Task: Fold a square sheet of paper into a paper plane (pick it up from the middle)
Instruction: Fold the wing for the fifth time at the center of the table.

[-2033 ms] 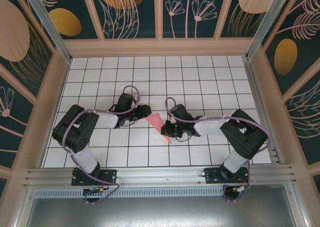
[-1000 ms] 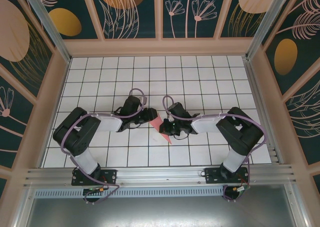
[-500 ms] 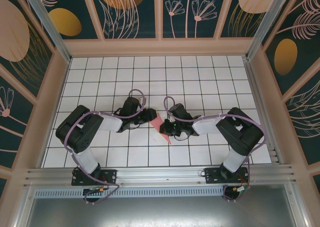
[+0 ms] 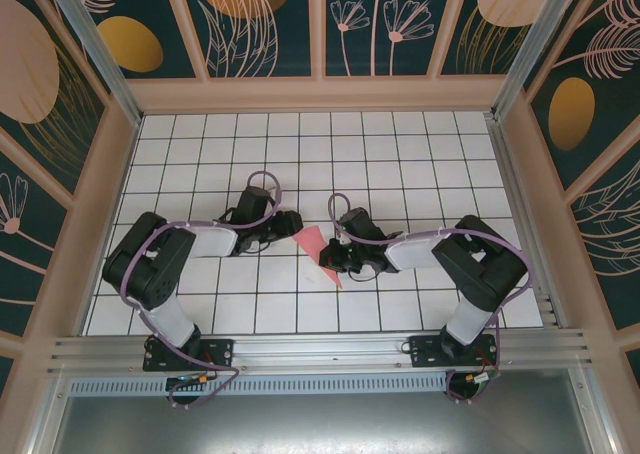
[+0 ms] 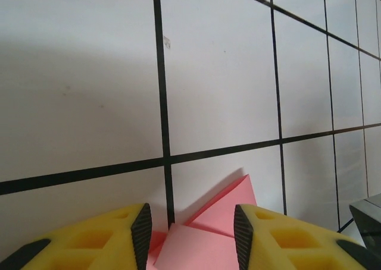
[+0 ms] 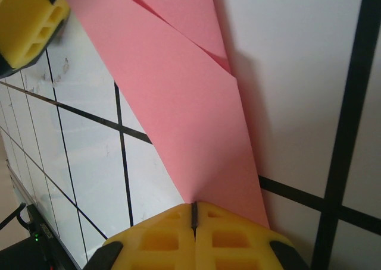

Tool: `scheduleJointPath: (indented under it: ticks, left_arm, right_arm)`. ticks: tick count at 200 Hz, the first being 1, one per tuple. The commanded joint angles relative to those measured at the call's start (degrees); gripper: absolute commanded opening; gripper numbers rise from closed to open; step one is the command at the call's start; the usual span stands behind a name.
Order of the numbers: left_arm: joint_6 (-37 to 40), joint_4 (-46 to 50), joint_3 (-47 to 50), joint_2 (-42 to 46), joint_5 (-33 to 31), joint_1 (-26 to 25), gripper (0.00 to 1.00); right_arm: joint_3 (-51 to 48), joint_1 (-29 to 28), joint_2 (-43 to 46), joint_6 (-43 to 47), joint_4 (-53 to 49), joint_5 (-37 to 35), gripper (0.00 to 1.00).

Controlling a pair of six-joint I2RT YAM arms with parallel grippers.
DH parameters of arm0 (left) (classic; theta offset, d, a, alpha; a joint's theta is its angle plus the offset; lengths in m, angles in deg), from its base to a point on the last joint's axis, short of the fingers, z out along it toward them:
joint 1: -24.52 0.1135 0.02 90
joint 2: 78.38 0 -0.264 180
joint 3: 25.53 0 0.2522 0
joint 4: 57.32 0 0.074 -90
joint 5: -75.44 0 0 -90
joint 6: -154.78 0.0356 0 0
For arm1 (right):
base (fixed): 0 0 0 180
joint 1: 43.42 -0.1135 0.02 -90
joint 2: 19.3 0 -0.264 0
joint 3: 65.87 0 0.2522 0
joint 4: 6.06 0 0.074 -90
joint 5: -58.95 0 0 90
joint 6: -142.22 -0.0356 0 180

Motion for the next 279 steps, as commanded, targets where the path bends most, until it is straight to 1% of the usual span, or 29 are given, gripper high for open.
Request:
scheduleJointPath:
  ticks: [1, 16, 33, 46, 79, 106, 121, 146, 177, 208, 224, 251, 279]
  left_arm:
    - [2.21, 2.80, -0.42, 5.11, 0.36, 0.45, 0.44]
    - [0.92, 1.76, 0.26, 7.74, 2.32, 0.33, 0.44]
    - [-1.24, -2.18, 1.34, 9.00, 6.14, -0.22, 0.44]
    - [-2.35, -2.76, 0.94, 8.54, 6.48, -1.31, 0.43]
    - [-5.25, -6.00, -0.41, 3.41, 6.26, -4.76, 0.41]
    - [-7.93, -10.07, -0.38, -0.42, 6.47, -5.52, 0.40]
    - [-6.95, -9.17, -2.17, -3.84, 8.25, -6.06, 0.40]
    - [-5.43, -5.53, -2.97, -5.93, 5.43, -6.32, 0.39]
    - [-6.36, -3.84, -2.08, -8.26, 2.25, -6.32, 0.35]
    - [-6.54, -0.22, -1.84, -9.25, -2.39, -6.34, 0.31]
    - [-6.48, 0.19, -1.56, -9.14, -3.07, -6.35, 0.31]
    - [-6.23, 1.22, -1.77, -8.90, -3.66, -6.24, 0.30]
    - [-6.09, 1.71, -1.75, -8.59, -4.32, -6.19, 0.29]
  right_arm:
    - [-2.32, -0.11, -2.16, -0.38, -7.92, -2.65, 0.00]
    - [-2.04, -0.16, -2.15, -0.45, -7.89, -2.67, 0.00]
    - [-1.83, -0.20, -2.16, -0.56, -7.69, -2.68, 0.00]
    - [-1.77, -0.21, -2.04, -0.81, -7.20, -2.61, 0.00]
    - [-0.85, -0.20, -2.47, -0.68, -6.44, -2.30, 0.00]
    - [-0.04, -0.15, -2.86, -0.64, -5.75, -2.15, 0.00]
    - [0.25, -0.19, -3.03, -0.56, -5.65, -2.04, 0.00]
    - [0.19, -0.14, -3.22, -0.48, -5.48, -1.95, 0.00]
    - [-0.45, -0.16, -1.87, -0.33, -4.57, -1.15, 0.00]
    - [-1.74, -0.16, 0.56, 0.09, -3.34, 0.15, 0.00]
    - [-2.36, -0.21, 1.31, 0.82, -2.37, 2.07, 0.00]
    - [-4.76, -0.21, 1.56, 0.68, -2.81, 2.44, 0.00]
    - [-10.43, -0.20, 4.21, -0.70, 2.06, 5.05, 0.00]
